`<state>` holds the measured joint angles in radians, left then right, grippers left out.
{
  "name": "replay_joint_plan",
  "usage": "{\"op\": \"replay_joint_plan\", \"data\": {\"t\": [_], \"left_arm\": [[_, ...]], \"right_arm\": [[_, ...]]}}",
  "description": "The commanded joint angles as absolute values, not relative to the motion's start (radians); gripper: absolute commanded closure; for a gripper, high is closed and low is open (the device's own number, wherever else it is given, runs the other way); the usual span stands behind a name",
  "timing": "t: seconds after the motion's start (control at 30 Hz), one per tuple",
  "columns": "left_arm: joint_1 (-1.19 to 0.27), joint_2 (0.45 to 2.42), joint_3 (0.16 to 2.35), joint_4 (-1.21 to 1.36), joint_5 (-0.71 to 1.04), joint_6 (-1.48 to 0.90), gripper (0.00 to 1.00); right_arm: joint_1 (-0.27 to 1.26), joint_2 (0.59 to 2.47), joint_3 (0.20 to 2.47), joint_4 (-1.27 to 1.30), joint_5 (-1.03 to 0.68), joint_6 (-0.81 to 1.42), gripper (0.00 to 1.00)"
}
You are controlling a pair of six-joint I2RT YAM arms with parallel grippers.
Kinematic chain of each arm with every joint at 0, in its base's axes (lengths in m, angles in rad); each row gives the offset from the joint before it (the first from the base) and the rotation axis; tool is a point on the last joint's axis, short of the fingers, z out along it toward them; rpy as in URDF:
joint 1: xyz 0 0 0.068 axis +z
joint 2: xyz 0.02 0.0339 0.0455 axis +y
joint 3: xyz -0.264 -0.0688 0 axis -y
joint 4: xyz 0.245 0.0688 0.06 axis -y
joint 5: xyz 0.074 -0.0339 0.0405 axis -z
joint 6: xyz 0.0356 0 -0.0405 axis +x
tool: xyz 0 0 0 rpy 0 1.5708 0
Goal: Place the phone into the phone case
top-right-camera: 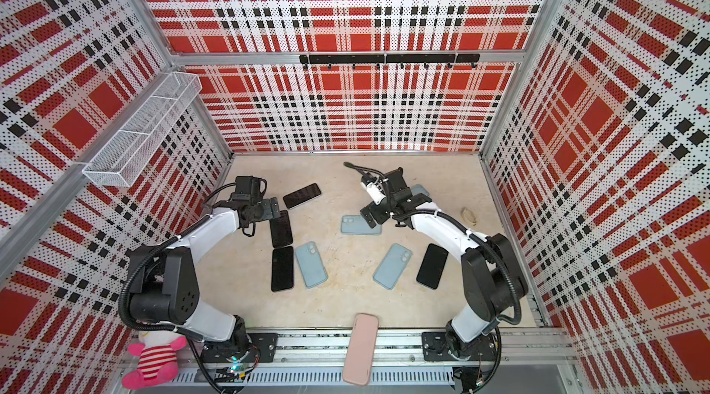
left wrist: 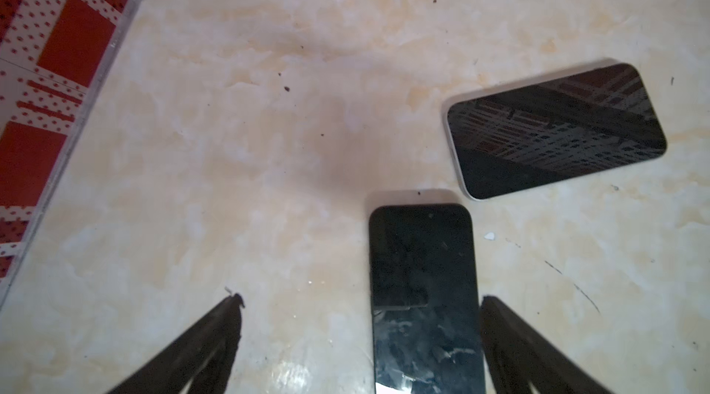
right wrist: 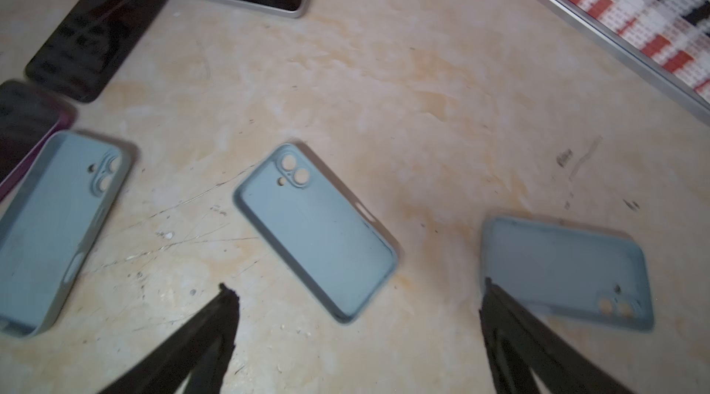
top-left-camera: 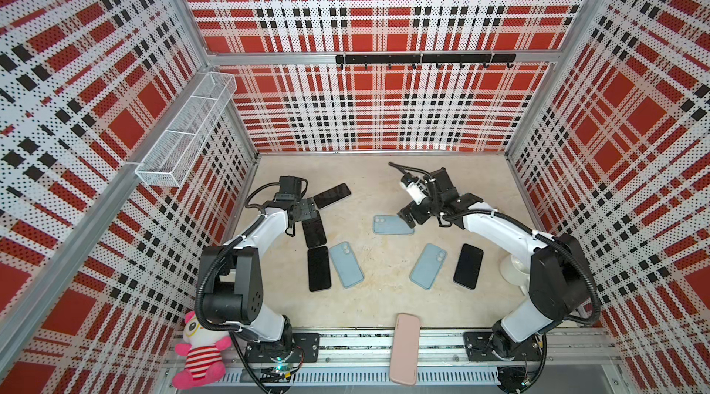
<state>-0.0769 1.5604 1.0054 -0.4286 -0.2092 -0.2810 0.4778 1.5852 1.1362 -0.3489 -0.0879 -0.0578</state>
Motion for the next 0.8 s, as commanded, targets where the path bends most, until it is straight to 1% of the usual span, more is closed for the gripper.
{"op": "replay_joint_plan", "data": {"t": [0.0,0.1,0.23,0.53,0.77], "left_arm": [[-0.114,1.596,1.017,-0.481,-0.192,-0.352,0.02],[-0.143,1.63,1.026,-0.481,-0.172,-0.364,0.02],[-0.173,1.702,1.061,-0.49,-0.141,-0.331,0.02],[-0.191,1.779,1.083,-0.519,-0.124,-0.3,0.02],[-0.186,1.836,1.09,-0.531,-0.152,-0.364,0.02]], "right_arm": [[0.443,1.511,1.033,-0.328,-0.048,0.204,0.0],[0.425,1.458,0.95,-0.302,-0.081,0.238,0.0],[0.42,1.418,0.893,-0.298,-0.084,0.228,0.0],[0.416,1.387,0.851,-0.305,-0.069,0.218,0.0],[0.408,1.369,0.835,-0.304,-0.081,0.241,0.0]]}}
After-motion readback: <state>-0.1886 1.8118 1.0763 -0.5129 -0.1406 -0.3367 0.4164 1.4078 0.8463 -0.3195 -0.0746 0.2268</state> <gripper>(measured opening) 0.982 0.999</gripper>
